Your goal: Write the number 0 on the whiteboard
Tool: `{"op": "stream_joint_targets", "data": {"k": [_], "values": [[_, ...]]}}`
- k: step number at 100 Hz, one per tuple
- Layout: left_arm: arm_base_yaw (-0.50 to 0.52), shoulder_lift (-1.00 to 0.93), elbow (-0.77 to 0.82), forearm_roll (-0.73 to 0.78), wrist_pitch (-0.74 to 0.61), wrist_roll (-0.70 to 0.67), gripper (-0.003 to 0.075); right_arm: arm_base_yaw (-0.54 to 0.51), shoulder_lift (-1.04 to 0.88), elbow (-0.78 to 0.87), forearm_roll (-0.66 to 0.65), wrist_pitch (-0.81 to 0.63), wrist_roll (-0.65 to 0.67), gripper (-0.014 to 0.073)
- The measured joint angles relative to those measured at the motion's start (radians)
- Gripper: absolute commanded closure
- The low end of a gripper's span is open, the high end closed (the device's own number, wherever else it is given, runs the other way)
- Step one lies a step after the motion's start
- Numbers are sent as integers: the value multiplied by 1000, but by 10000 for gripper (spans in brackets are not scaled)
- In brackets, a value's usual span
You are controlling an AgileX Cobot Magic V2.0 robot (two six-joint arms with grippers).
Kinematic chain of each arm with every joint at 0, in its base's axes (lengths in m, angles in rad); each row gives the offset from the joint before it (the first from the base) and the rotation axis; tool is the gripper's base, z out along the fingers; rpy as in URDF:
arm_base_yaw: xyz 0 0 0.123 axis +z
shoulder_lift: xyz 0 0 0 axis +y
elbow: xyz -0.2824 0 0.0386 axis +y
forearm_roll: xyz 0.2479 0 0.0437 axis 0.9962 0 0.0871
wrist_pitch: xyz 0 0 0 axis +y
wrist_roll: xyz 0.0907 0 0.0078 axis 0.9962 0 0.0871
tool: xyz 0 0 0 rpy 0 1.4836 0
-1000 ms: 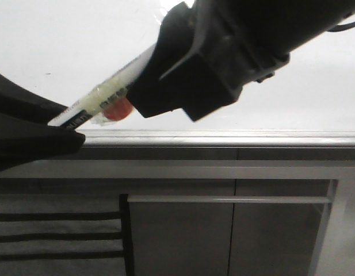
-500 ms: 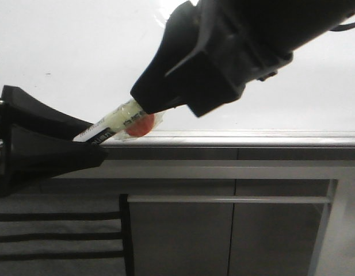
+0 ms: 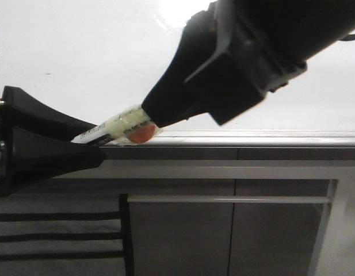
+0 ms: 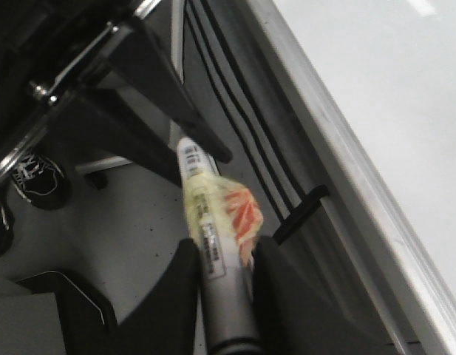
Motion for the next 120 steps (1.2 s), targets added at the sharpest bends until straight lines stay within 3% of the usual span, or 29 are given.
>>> {"op": "stream_joint_targets", "data": {"k": [14, 21, 37, 45, 77, 91, 105, 120], "values": [[0, 3, 0, -6, 1, 12, 701, 3, 0, -2, 2, 18, -8, 668], [0, 3, 0, -10, 1, 14, 599, 5, 0, -2, 2, 18, -10, 668], [0, 1, 0, -62, -36, -20, 263, -11, 0, 0, -8, 3, -6, 668], [0, 1, 0, -87, -48, -26, 199, -16, 0, 2, -14, -14, -2, 668], [0, -101, 0, -108, -39, -34, 207, -16, -4, 2, -16, -22, -1, 668], [-3, -255, 0, -108, 68, -34, 216, -16, -45, 4, -25, -28, 1, 668], [-29, -477, 1, -152, 229, -38, 360, -16, -83, 4, -27, -28, 1, 668], [-46, -699, 2, -223, 434, -42, 640, -16, -104, 4, -29, -28, 1, 668]]}}
